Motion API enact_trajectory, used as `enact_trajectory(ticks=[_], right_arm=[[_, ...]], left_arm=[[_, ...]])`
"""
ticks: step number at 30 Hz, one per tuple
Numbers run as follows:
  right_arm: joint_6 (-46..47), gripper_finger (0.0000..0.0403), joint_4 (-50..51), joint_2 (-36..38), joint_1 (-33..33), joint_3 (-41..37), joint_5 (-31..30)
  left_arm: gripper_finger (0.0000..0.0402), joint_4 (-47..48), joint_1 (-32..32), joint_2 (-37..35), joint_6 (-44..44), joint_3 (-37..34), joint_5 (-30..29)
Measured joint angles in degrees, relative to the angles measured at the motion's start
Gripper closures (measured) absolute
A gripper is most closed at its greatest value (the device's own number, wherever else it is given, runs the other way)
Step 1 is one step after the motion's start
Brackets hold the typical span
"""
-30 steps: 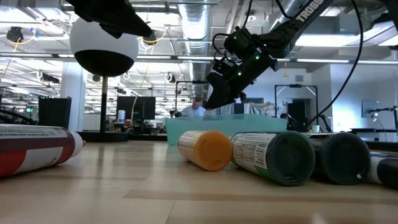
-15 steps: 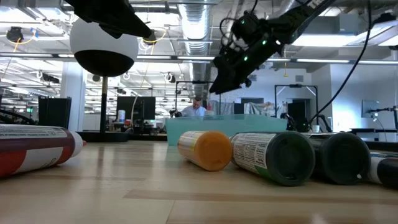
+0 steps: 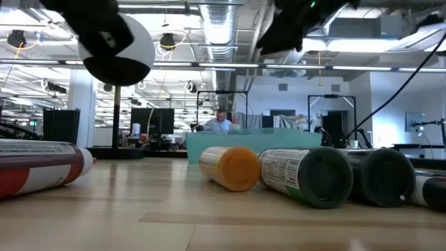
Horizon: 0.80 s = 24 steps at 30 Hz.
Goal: Pick & Place food coloring
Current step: Put the large red food coloring bottle into the green bin
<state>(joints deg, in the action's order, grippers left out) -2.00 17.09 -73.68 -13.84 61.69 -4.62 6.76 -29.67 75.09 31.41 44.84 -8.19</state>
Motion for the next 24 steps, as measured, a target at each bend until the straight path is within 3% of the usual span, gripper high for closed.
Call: enact_trajectory(ticks=[6, 10, 16, 24], right_arm=[[0.02, 0.0226, 0.89, 3.27, 8.42, 0.02, -0.11], [0.01, 0.0231, 1.04, 3.22, 13.75, 0.02, -4.05], [0.02, 0.0234, 1.02, 2.59, 20.66, -0.04, -11.69], [1.23, 0.0236, 0.42, 2.68, 27.16, -0.02, -18.80]], left_arm=[[0.0386, 1.45, -4.50, 0.00, 5.40, 0.00, -2.87], [0.0386, 0.57, -8.11, 1.00, 5.85, 0.02, -7.65], [0.0386, -5.73, -12.05, 8.81, 2.10, 0.05, -10.20], [0.0386, -9.70, -12.83, 18.39, 0.62, 0.68, -12.69]])
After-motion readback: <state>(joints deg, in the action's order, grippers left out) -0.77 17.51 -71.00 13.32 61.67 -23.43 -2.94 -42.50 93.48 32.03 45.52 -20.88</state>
